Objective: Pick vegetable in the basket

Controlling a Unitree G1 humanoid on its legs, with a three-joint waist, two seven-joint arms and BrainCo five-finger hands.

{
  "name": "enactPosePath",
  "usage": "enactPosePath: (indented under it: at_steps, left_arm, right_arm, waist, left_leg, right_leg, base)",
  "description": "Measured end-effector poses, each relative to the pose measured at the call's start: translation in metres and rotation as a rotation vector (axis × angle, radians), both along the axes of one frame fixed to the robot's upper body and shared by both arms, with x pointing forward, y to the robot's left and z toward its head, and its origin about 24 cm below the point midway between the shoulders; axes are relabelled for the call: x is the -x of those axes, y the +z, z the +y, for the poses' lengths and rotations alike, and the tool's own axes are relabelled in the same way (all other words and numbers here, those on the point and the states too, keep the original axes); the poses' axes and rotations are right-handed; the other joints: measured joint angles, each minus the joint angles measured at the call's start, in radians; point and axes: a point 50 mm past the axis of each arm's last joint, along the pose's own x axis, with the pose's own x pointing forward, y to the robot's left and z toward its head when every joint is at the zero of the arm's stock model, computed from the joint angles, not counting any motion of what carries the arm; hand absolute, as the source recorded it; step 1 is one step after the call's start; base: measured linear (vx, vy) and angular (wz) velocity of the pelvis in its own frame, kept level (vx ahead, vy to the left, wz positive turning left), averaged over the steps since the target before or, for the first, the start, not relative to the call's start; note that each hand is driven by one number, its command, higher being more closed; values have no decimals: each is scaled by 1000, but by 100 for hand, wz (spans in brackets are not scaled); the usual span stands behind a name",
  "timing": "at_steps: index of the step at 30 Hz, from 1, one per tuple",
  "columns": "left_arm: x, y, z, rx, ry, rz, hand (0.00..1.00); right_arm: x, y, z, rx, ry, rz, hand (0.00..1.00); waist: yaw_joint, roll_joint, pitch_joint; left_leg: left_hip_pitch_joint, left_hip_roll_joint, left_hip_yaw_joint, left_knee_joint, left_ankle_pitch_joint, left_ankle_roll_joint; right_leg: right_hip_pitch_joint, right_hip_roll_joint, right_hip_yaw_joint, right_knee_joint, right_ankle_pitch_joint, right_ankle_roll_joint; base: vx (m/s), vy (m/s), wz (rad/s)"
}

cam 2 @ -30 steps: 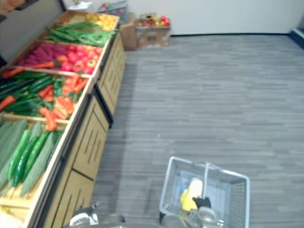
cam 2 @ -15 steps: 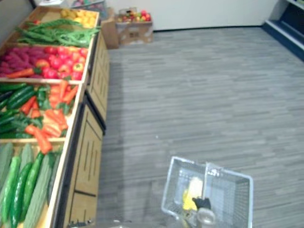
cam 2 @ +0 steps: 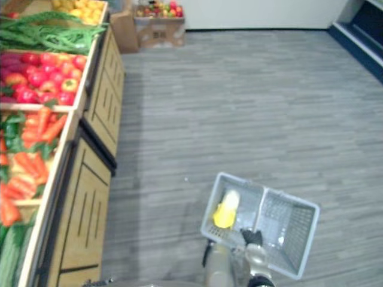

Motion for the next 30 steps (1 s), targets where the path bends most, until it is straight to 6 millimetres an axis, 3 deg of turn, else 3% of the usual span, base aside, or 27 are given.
enactPosePath:
  at_steps: [1,5,6,7,8,9,10,14,15,17,18,19,20,21,22,24,26,28,30]
  left_arm:
    - [-1,0,0,5,10,-8,0]
    - [-3,0,0,10,34,-21,0]
    - [-4,1,1,7,42,-27,0]
    - [-5,2,3,6,65,-35,0]
    - [-5,2,5,4,74,-34,0]
    - [-4,2,5,2,77,-33,0]
    - [-3,2,6,1,80,-30,0]
    - [-1,1,5,-3,87,-30,0]
    - [3,1,5,-3,85,-15,0]
    - [8,0,5,-6,83,-3,0]
    - [12,0,4,-4,82,9,0]
    - [17,-2,1,1,77,24,0]
    - [16,-1,4,-7,67,26,0]
    - [17,0,7,-18,59,29,0]
    - [16,2,17,-48,48,27,0]
    - [16,2,20,-53,48,32,0]
    - [17,2,18,-48,58,32,0]
    - [18,1,16,-46,64,34,0]
    - [19,1,14,-45,47,45,0]
  right_arm:
    - [-2,1,-1,-3,-13,-4,100]
    - [7,-4,-2,-8,-21,30,100]
    - [12,-6,-3,-8,-23,47,100]
    - [20,-10,-2,-9,-25,75,100]
    - [25,-13,0,-13,-24,104,100]
    - [28,-14,0,-13,-26,117,100]
    - [33,-16,-1,-11,-30,135,100]
    - [52,-23,-5,-18,-58,202,100]
    - [56,-24,-5,-20,-61,213,100]
    - [60,-24,-6,-15,-63,218,100]
    - [66,-25,-9,-9,-66,231,100]
    - [71,-25,-13,1,-70,244,100]
    - [71,-27,-6,-18,-67,250,100]
    - [70,-28,-2,-27,-55,248,100]
    - [61,-28,10,-44,-16,233,100]
    - [54,-28,17,-41,31,227,100]
    - [57,-28,18,-38,47,236,100]
    - [56,-28,14,-18,61,239,100]
    - [48,-24,8,9,71,217,100]
  waist:
    - [-1,3,-1]
    - [-7,6,-4]
    - [-9,6,-4]
    - [-5,2,-3]
    - [0,-10,4]
    - [2,-10,4]
    - [3,-12,5]
    - [28,-20,9]
    - [33,-34,8]
    - [39,-37,7]
    - [41,-29,3]
    - [45,-14,-8]
    - [52,-33,-14]
    - [53,-58,-27]
    - [61,-104,-34]
    - [62,-114,-36]
    - [61,-99,-46]
    - [70,-89,-57]
    - [79,-74,-73]
  left_leg:
    - [-21,16,-12,46,41,-24]
    - [-117,60,-110,267,213,-31]
    - [-156,72,-137,358,285,-25]
    - [-227,94,-156,495,410,-29]
    - [-298,122,-154,667,383,-34]
    - [-333,131,-137,741,342,-29]
    - [-390,141,-97,831,271,-29]
    - [-527,110,20,816,131,-16]
    - [-572,66,100,684,115,-9]
    - [-574,38,169,541,135,16]
    - [-572,6,211,384,195,36]
    - [-564,-14,245,251,232,99]
    - [-537,-48,261,210,232,156]
    - [-536,-67,274,183,235,151]
    - [-539,-111,297,155,236,162]
    - [-536,-105,397,189,215,196]
    - [-510,-89,478,219,150,253]
    - [-477,-99,474,203,111,234]
    - [-448,-107,459,167,104,225]
  right_leg:
    - [-19,3,-5,61,-45,-18]
    - [68,18,-67,63,-133,-57]
    - [114,25,-87,37,-145,-60]
    - [183,31,-106,-6,-156,-64]
    - [246,37,-117,-57,-163,-70]
    - [277,41,-121,-80,-163,-70]
    - [345,44,-134,-123,-162,-70]
    - [480,35,-164,-222,-162,-67]
    - [504,11,-176,-242,-165,-33]
    - [519,-3,-180,-249,-177,-9]
    - [539,-4,-192,-253,-195,13]
    - [559,10,-198,-257,-212,38]
    - [572,-4,-199,-264,-213,38]
    - [566,-15,-192,-276,-212,36]
    - [570,-31,-182,-318,-191,35]
    - [595,-42,-171,-341,-144,37]
    - [615,-44,-146,-308,-138,31]
    - [593,-66,-121,-184,-138,31]
    - [492,-99,-82,52,-121,80]
  base:
    - [521,-422,-3]
    - [403,-321,22]
    - [373,-265,45]
    - [416,-278,48]
    - [327,-208,36]
    - [313,-184,23]
    - [299,-157,19]
    - [261,-21,18]
    - [177,118,7]
    - [182,150,12]
    - [286,238,31]
    - [373,286,45]
    - [321,223,34]
    - [304,172,24]
    - [280,132,10]
    - [266,163,20]
    - [168,174,35]
    - [174,205,18]
    - [104,148,16]
